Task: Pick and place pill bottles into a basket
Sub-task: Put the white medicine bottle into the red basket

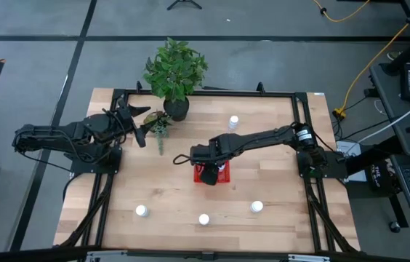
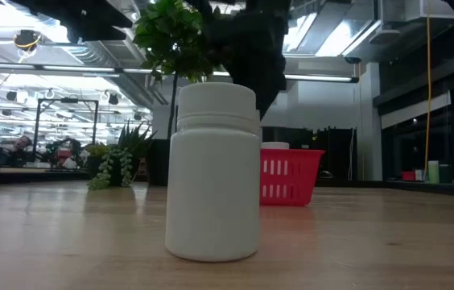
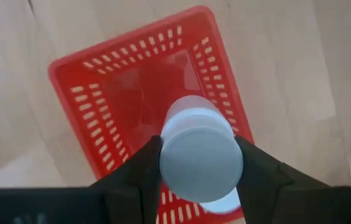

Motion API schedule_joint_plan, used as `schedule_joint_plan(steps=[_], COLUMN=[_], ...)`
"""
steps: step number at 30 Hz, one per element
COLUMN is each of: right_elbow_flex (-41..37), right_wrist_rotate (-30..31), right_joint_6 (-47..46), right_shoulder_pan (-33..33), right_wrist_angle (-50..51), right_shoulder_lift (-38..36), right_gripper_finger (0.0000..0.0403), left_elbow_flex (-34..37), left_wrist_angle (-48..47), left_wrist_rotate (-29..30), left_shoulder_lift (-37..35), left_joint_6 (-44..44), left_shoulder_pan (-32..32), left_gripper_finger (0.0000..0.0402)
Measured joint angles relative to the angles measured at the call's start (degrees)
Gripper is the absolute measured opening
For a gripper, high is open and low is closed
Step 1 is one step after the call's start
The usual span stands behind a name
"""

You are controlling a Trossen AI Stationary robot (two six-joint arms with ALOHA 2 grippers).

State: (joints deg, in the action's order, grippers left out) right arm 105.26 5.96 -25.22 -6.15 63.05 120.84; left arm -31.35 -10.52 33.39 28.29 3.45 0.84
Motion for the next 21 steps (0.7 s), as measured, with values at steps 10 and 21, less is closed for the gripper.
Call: schedule_joint_plan(steps=[10,21], right_elbow_flex=[-5.57,-6.33], right_wrist_rotate=[-0.18,-2.43], right_joint_6=[0.34,1.59], right_shoulder_pan=[0.57,2.24], right_wrist_angle=[-4.47,-4.76], right_shoulder_lift=[-0.02,-0.02], right_gripper_finger=[0.0153,0.0153], left_elbow_flex=[0.0,0.0], left_wrist_angle=[0.0,0.0], left_wrist_rotate=[0.0,0.0], left_shoulder_lift=[-0.02,-0.02], left_joint_6=[1.79,1.81], left_shoulder_pan=[0.0,0.0], left_gripper_finger=[0.0267,0.0267])
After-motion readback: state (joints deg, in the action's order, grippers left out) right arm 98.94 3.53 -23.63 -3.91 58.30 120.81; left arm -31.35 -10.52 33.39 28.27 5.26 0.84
